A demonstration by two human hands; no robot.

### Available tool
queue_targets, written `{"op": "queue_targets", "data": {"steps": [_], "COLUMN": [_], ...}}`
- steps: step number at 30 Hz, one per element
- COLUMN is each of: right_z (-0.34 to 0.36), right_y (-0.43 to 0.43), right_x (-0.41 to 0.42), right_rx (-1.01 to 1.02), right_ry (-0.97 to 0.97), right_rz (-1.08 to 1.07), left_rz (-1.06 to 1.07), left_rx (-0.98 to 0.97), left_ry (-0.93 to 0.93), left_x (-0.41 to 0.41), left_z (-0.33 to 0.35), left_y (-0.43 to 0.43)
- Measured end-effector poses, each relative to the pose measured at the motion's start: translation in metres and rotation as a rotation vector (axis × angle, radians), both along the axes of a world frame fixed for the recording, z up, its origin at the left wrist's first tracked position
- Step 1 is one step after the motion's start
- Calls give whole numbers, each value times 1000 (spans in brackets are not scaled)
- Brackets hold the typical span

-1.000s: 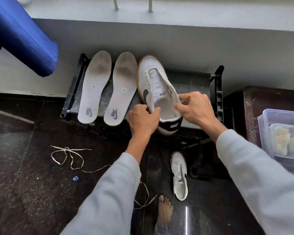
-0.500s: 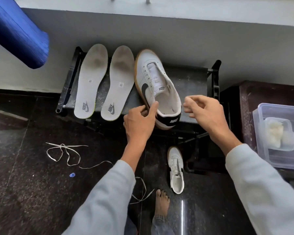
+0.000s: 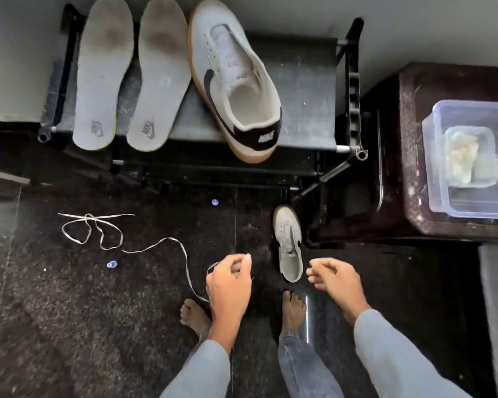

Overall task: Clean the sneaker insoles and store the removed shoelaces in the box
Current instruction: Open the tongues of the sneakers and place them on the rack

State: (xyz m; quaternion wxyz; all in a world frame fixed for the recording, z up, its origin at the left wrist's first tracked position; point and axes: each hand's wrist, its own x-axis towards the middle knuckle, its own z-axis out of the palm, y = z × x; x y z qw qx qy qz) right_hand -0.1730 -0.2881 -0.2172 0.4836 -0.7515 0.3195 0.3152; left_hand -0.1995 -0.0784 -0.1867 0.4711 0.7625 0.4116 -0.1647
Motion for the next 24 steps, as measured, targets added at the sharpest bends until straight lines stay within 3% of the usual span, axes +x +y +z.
{"op": "queue_targets", "data": {"steps": [3, 8, 17, 21, 24], "right_z": [-77, -187, -350, -374, -351], "right_y": [-26, -41, -50, -52, -51], "right_x": [-16, -2, 2, -1, -7], "right_rx": [-89, -216, -310, -393, -429], "right_ry": [104, 78, 112, 63, 58], "right_rz": [134, 484, 743, 763, 795], "left_rz": [-83, -253, -545, -561, -516], "left_rx": [20, 2, 37, 72, 106], "left_ry": [134, 184, 225, 234, 246], "left_x": [-19, -20, -9, -4, -7], "left_z": [-63, -183, -376, -397, -372], "left_y": [-37, -89, -122, -129, -131]}}
